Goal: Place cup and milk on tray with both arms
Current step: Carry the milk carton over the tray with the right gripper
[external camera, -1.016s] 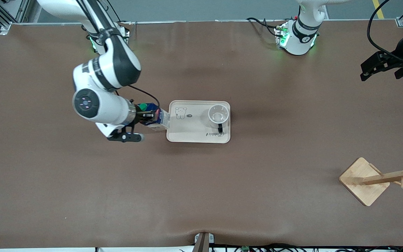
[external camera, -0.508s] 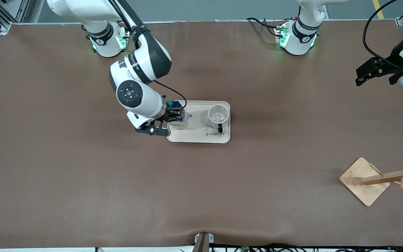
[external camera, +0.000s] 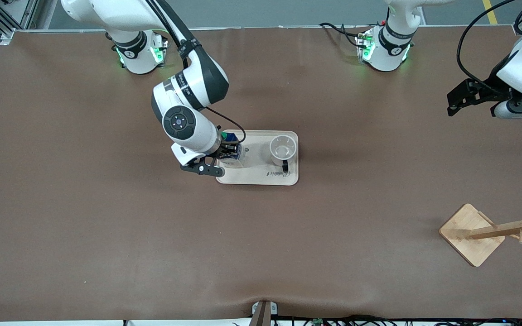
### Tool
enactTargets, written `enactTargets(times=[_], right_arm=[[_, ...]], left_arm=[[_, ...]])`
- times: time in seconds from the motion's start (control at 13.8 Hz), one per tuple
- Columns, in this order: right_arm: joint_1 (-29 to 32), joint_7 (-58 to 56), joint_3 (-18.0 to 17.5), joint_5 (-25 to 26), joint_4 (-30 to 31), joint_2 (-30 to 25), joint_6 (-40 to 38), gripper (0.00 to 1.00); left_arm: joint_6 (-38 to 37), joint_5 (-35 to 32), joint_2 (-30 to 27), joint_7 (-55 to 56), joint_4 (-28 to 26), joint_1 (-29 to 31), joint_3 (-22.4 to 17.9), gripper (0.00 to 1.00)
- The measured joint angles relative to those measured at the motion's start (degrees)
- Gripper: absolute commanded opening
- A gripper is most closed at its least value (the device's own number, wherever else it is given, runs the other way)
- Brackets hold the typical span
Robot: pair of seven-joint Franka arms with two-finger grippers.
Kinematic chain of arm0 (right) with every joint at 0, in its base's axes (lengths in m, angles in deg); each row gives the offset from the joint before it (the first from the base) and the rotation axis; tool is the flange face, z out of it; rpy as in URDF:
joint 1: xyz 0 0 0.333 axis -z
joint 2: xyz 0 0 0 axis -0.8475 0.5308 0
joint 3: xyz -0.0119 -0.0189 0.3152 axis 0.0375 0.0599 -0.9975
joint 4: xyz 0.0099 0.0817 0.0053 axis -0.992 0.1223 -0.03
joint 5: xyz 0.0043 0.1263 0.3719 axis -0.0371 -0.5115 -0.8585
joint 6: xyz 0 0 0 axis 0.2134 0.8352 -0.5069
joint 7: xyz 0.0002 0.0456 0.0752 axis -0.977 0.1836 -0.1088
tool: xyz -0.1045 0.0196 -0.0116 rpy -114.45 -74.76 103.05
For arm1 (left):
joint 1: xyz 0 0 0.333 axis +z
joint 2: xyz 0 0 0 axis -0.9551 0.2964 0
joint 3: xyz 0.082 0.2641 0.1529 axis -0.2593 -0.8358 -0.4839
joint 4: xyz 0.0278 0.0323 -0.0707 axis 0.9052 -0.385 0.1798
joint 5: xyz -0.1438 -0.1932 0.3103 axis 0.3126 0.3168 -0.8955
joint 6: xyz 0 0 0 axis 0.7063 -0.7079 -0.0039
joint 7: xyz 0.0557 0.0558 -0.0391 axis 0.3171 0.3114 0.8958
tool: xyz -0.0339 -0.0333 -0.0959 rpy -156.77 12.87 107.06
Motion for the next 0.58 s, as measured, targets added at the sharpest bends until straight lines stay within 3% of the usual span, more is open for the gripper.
enactTargets(times=[0.07, 0.58], right_arm=[[-0.31, 0.79, 0.02, 0.04, 0.0, -0.07, 0.12, 1.0], [-0.73, 4.1, 0.07, 0.32, 0.09, 0.0, 0.23, 1.0]], left_arm=[[-0.01, 0.0, -0.14, 0.0, 0.01, 0.16, -0.07, 1.0], [-0.02, 0.0, -0.41, 0.06, 0.01, 0.37, -0.15, 1.0]])
